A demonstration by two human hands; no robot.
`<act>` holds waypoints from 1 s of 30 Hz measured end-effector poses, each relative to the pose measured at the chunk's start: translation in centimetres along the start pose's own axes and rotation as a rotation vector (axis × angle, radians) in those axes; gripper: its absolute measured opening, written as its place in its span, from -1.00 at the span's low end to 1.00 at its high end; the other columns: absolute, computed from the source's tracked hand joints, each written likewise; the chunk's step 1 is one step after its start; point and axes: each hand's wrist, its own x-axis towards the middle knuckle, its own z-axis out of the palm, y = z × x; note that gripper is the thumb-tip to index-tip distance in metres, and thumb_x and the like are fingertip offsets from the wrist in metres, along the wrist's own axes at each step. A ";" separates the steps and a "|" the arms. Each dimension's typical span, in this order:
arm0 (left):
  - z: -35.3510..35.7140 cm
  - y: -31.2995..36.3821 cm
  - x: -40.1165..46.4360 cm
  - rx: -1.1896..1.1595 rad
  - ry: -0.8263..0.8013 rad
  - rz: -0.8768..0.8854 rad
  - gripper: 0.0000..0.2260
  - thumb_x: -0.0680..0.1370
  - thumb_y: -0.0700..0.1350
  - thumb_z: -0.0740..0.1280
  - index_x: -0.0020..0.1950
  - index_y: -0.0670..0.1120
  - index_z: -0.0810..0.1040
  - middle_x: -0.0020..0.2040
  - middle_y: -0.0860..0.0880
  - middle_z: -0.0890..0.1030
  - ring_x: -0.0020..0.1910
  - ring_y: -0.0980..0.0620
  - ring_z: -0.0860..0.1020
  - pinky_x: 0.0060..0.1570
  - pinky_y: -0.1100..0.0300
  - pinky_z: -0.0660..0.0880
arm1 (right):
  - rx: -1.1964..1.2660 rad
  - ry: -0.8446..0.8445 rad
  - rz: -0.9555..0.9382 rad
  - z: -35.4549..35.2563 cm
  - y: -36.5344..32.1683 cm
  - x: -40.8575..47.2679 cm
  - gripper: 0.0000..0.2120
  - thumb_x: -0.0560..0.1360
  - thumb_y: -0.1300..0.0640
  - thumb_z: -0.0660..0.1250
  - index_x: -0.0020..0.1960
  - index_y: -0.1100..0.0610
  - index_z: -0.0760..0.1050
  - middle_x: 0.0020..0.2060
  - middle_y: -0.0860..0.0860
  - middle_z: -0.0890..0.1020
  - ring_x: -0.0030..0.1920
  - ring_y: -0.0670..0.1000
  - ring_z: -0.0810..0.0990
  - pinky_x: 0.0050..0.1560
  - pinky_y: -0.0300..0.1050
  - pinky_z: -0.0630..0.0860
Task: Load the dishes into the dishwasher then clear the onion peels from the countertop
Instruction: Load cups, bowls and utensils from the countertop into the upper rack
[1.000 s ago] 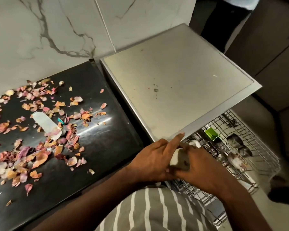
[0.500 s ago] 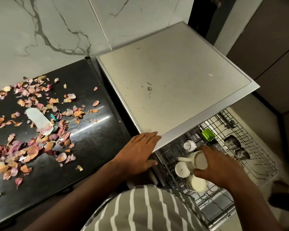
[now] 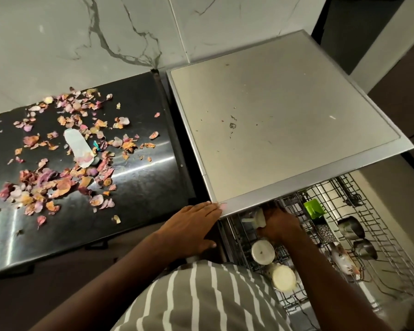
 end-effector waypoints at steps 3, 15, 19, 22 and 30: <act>0.2 0.1 -0.5 -0.035 0.000 -0.049 -0.21 0.61 0.17 0.37 0.70 0.05 -0.01 0.70 0.04 0.01 0.67 0.05 -0.03 0.64 -0.02 0.03 | 0.017 -0.051 0.006 1.3 0.3 2.4 -0.16 0.51 -0.25 0.44 0.62 0.01 0.15 0.54 0.08 0.38 0.49 0.18 0.40 0.40 0.03 0.41; -0.5 -0.6 -0.4 -0.065 0.009 -0.143 -0.20 0.62 0.18 0.36 0.70 0.05 -0.04 0.71 0.00 -0.07 0.68 0.02 -0.07 0.61 0.02 -0.02 | 0.007 -0.149 -0.076 6.2 1.6 7.6 0.00 0.52 -0.13 0.47 0.69 -0.01 -0.13 0.67 0.13 0.07 0.60 0.31 0.18 0.52 0.19 0.31; -1.0 -1.1 -0.3 -0.082 -0.004 -0.157 -0.20 0.63 0.18 0.35 0.70 0.05 -0.06 0.71 0.00 -0.09 0.68 0.00 -0.09 0.61 0.01 0.01 | -0.065 -0.164 -0.059 7.5 1.5 7.6 -0.04 0.60 -0.02 0.40 0.69 -0.07 -0.26 0.69 0.13 -0.13 0.63 0.33 0.09 0.56 0.21 0.22; -1.2 -1.5 -0.3 -0.095 -0.008 -0.163 -0.20 0.63 0.18 0.35 0.70 0.05 -0.07 0.71 0.01 -0.10 0.68 0.00 -0.09 0.61 0.01 0.02 | -0.034 -0.146 -0.036 8.1 1.3 7.4 -0.06 0.60 0.03 0.39 0.69 -0.10 -0.24 0.69 0.10 -0.12 0.63 0.34 0.05 0.55 0.23 0.23; -1.1 -2.6 -0.4 -0.105 0.005 -0.133 -0.20 0.63 0.18 0.34 0.70 0.05 -0.07 0.71 0.02 -0.09 0.68 0.02 -0.07 0.61 0.05 0.01 | -0.024 -0.057 -0.037 8.4 1.2 7.2 -0.04 0.56 -0.05 0.45 0.70 -0.04 -0.15 0.67 0.13 -0.05 0.61 0.29 0.13 0.46 0.22 0.40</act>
